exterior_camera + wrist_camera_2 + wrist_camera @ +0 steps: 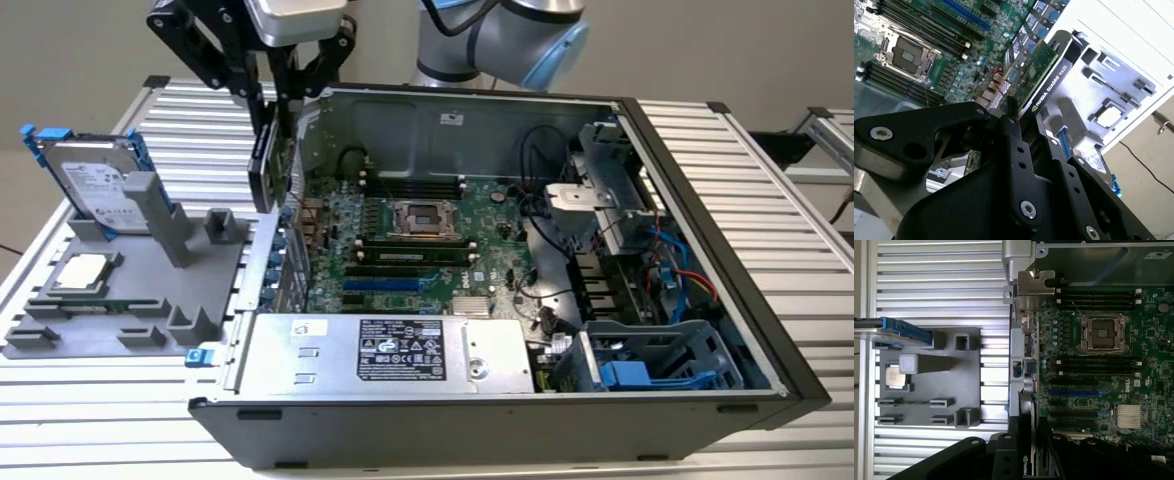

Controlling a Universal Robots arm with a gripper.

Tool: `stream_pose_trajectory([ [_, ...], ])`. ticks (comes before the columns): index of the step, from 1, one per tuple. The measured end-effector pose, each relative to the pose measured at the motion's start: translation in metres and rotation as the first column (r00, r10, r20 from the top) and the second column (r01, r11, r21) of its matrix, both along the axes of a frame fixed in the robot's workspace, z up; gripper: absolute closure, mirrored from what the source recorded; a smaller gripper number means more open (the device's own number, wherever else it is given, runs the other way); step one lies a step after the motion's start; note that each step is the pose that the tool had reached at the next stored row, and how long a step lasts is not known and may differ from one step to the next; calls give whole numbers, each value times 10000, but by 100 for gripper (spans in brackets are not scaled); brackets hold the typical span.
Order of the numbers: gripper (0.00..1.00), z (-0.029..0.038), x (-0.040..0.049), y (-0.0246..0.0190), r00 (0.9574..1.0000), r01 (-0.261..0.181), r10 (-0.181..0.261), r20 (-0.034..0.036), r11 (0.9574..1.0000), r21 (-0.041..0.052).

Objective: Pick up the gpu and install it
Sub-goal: 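Pick up the gpu and move the gpu toward the slot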

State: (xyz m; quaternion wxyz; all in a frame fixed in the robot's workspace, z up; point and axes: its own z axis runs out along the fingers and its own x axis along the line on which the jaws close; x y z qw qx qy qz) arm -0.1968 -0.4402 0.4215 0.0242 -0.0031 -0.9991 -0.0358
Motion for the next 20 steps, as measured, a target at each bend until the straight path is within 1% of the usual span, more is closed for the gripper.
stream_pose_trajectory([
  [20, 100, 0, 47, 0, 10000, 1, -1, 5, 10000, 1],
])
